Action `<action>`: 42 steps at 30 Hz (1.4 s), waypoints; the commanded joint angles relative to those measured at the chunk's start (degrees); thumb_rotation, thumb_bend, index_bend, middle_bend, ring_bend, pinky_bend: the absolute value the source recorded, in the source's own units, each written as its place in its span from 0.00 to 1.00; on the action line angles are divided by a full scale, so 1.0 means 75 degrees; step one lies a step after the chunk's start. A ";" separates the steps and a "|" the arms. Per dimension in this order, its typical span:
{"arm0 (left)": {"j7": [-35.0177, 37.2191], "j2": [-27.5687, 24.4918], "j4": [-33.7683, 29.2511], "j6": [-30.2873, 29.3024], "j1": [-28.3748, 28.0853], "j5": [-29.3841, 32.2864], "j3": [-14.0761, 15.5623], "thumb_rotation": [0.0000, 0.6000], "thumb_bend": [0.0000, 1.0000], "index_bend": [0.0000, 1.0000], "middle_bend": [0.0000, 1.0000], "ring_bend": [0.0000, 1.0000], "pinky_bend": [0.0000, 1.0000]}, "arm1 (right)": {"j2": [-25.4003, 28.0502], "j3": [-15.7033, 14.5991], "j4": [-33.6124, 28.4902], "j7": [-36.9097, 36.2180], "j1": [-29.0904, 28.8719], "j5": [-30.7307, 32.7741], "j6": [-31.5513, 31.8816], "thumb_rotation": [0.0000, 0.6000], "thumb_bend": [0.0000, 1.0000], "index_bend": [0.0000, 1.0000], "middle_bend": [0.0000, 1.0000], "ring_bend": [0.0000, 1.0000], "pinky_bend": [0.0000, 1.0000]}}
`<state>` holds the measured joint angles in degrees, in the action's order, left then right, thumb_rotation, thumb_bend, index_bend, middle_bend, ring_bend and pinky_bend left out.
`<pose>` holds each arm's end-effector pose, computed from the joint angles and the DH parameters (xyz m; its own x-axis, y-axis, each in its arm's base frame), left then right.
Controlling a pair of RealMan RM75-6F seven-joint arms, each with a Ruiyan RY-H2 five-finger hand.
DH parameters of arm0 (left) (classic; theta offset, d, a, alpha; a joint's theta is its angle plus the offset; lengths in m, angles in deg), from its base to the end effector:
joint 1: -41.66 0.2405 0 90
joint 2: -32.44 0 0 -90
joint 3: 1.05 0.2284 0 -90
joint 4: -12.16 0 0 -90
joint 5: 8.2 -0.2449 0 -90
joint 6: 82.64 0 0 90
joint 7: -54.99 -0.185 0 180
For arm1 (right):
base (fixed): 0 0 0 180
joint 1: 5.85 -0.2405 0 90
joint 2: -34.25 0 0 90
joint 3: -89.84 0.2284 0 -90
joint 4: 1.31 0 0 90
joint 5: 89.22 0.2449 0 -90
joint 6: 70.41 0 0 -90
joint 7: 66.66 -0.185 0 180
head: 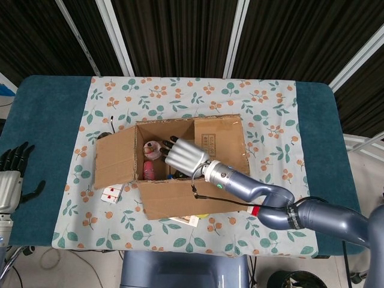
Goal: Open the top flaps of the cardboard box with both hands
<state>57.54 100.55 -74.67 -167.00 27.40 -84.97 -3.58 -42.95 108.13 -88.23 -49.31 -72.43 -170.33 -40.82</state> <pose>-0.3005 0.2730 0.1128 0.3616 -0.0492 0.9310 0.9322 0.0036 -0.3618 0.0613 -0.3933 -0.0478 0.7584 0.0464 0.6501 -0.3206 -0.8419 0.4341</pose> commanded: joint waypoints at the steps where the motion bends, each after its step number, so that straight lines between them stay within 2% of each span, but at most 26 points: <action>1: 0.0026 -0.0003 0.0009 0.0032 0.0022 -0.0005 -0.0026 1.00 0.29 0.00 0.00 0.00 0.02 | -0.0178 -0.0227 0.0287 0.0014 -0.0197 -0.0074 -0.0213 1.00 1.00 0.44 0.30 0.19 0.24; 4: 0.0055 0.0000 0.0004 0.0118 0.0038 -0.0002 -0.0067 1.00 0.29 0.00 0.00 0.00 0.02 | -0.0184 -0.0533 0.0533 0.0139 -0.0285 -0.0180 -0.0380 1.00 1.00 0.48 0.34 0.20 0.24; 8: 0.0042 0.0010 0.0001 0.0175 0.0062 -0.0035 -0.0116 1.00 0.29 0.00 0.00 0.00 0.02 | -0.0089 -0.0751 0.0652 0.0294 -0.0364 -0.0337 -0.0369 1.00 1.00 0.52 0.38 0.21 0.24; 16: 0.0013 0.0019 -0.0022 0.0265 0.0115 -0.0098 -0.0184 1.00 0.29 0.00 0.00 0.00 0.02 | 0.0362 -0.1012 0.0698 0.0782 -0.0648 -0.0645 -0.0504 1.00 1.00 0.62 0.47 0.24 0.24; 20: 0.0014 0.0003 -0.0032 0.0296 0.0132 -0.0152 -0.0207 1.00 0.29 0.00 0.00 0.00 0.02 | 0.0723 -0.1122 0.0590 0.1075 -0.0791 -0.0708 -0.0708 1.00 1.00 0.63 0.48 0.24 0.24; 31: 0.0018 0.0013 -0.0023 0.0358 0.0196 -0.0234 -0.0296 1.00 0.29 0.00 0.00 0.00 0.02 | 0.1736 -0.1124 -0.0320 0.1883 -0.1014 -0.0446 -0.0803 1.00 1.00 0.64 0.49 0.25 0.24; 42: 0.0026 -0.0002 -0.0056 0.0412 0.0238 -0.0255 -0.0354 1.00 0.29 0.00 0.00 0.00 0.02 | 0.2598 -0.1200 -0.0752 0.2525 -0.1045 0.0040 -0.0852 1.00 1.00 0.64 0.49 0.25 0.24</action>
<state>57.74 100.54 -75.09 -163.91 29.18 -86.88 -6.24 -24.30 99.36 -93.22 -31.10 -80.41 -170.75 -47.33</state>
